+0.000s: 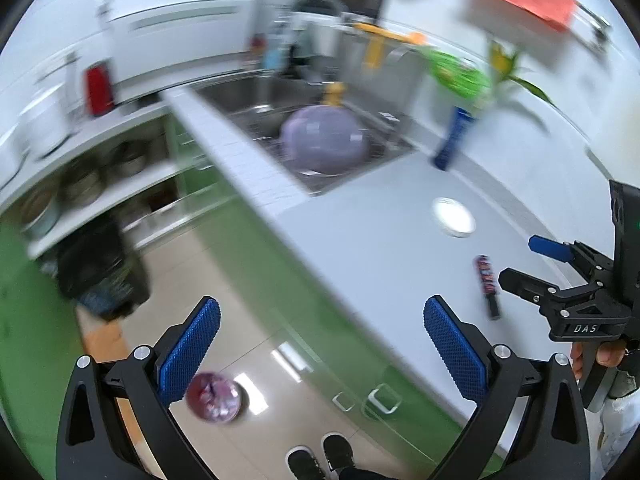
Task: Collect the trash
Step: 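Return both tools to the counter, then grasp the patterned tube with the right tool while the left tool grasps the white lid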
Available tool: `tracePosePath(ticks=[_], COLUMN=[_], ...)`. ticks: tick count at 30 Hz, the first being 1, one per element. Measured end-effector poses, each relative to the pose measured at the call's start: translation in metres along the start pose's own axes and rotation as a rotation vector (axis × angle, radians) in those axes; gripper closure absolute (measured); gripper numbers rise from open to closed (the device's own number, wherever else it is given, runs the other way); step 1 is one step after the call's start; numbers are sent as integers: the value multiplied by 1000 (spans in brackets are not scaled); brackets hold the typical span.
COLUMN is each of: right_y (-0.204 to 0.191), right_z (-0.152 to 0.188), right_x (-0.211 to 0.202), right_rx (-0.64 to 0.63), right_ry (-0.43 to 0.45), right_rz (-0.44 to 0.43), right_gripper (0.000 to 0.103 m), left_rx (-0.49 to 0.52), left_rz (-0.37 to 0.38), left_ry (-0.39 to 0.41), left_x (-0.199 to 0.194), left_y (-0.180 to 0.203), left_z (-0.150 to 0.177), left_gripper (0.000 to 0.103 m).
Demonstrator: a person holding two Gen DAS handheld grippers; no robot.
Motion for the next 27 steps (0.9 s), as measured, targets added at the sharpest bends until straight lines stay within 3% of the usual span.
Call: tracePosePath(ticks=[7, 12, 24, 26, 27], right_y=[102, 143, 177, 176, 176], right_z=[45, 71, 78, 81, 81], right_x=[-13, -1, 92, 104, 108], right_rx=[196, 295, 358, 351, 346], right_ry=[-32, -76, -234, -258, -268], right_rz=[179, 234, 226, 222, 223], right_gripper=[3, 3, 3, 10, 21], left_rx=[161, 246, 292, 285, 282], left_rz=[106, 155, 163, 162, 161], left_ry=[-49, -90, -146, -152, -154], left_x=[42, 69, 116, 122, 124], left_y=[80, 114, 145, 145, 145], left_z=[-24, -28, -41, -43, -45], left_gripper=[5, 5, 5, 5, 5])
Point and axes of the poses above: each gripper's, at about its wrist camera, not at the fingertips, and x roughly the way its jaws point, y to its right, z to its underside, the point moved 9 cm from there along x, roughly the way its jaws point
